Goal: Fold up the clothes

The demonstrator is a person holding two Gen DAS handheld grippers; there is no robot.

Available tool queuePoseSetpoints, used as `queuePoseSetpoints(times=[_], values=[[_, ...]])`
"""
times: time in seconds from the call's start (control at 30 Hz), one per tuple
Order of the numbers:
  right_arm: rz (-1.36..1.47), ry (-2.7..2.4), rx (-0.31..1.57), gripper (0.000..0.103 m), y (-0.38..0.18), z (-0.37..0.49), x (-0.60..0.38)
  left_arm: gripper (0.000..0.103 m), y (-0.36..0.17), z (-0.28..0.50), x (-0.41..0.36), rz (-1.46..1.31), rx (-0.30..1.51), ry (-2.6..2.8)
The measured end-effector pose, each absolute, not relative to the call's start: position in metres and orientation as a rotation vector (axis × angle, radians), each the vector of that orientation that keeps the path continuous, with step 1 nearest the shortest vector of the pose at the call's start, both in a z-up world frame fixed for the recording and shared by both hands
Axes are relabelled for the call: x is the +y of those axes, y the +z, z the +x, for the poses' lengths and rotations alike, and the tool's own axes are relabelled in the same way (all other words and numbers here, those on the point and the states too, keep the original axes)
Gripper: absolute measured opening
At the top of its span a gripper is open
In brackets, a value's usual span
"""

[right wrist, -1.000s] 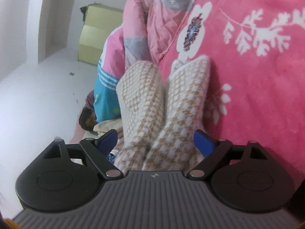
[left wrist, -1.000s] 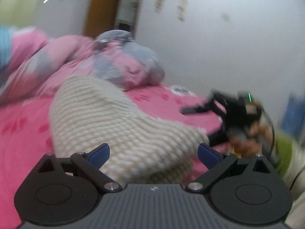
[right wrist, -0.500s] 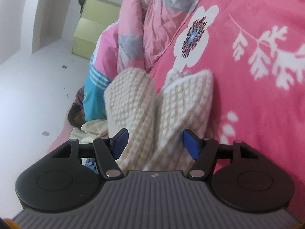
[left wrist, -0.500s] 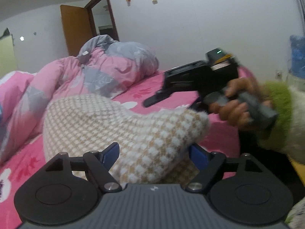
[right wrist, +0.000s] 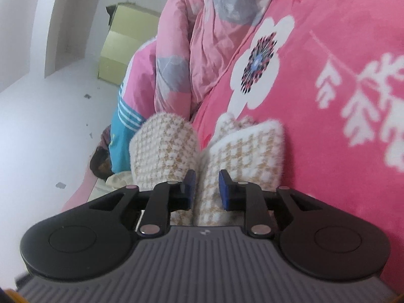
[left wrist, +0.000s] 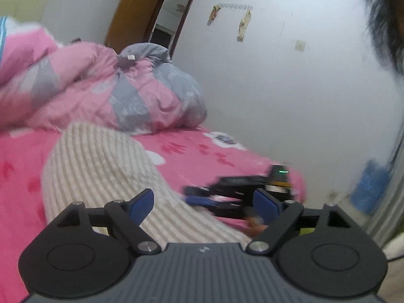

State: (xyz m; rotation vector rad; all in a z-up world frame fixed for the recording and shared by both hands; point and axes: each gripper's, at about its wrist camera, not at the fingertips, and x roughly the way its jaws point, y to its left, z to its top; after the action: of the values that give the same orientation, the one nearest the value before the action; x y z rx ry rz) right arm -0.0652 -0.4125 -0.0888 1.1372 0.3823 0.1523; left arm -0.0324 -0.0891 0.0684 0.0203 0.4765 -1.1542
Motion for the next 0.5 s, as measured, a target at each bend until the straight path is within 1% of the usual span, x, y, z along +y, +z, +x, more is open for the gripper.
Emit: queuePoseSetpoints(times=[0.13, 0.17, 0.2, 0.23, 0.27, 0.3, 0.43, 0.5], values=[[1.137, 0.16, 0.352, 0.031, -0.084, -0.084, -0.415, 0.087, 0.066, -0.027, -0.107, 0.05, 0.493, -1.132], [1.136, 0.165, 0.345, 0.037, -0.082, -0.089, -0.415, 0.087, 0.063, -0.027, -0.108, 0.036, 0.508, -1.141], [1.134, 0.16, 0.341, 0.048, -0.08, -0.094, -0.415, 0.087, 0.06, -0.027, -0.108, 0.032, 0.518, -1.142], [1.136, 0.151, 0.337, 0.054, -0.079, -0.1, -0.415, 0.087, 0.058, -0.028, -0.11, 0.037, 0.524, -1.138], [1.141, 0.137, 0.342, 0.062, -0.081, -0.104, -0.417, 0.087, 0.055, -0.028, -0.111, 0.042, 0.531, -1.134], [1.149, 0.115, 0.361, 0.065, -0.084, -0.104, -0.419, 0.087, 0.054, -0.026, -0.116, 0.047, 0.541, -1.13], [1.194, 0.059, 0.445, 0.065, -0.1, -0.092, -0.428, 0.09, 0.049, -0.018, -0.134, 0.07, 0.584, -1.112], [1.209, 0.059, 0.47, 0.063, -0.106, -0.08, -0.431, 0.09, 0.048, -0.013, -0.151, 0.123, 0.602, -1.085]])
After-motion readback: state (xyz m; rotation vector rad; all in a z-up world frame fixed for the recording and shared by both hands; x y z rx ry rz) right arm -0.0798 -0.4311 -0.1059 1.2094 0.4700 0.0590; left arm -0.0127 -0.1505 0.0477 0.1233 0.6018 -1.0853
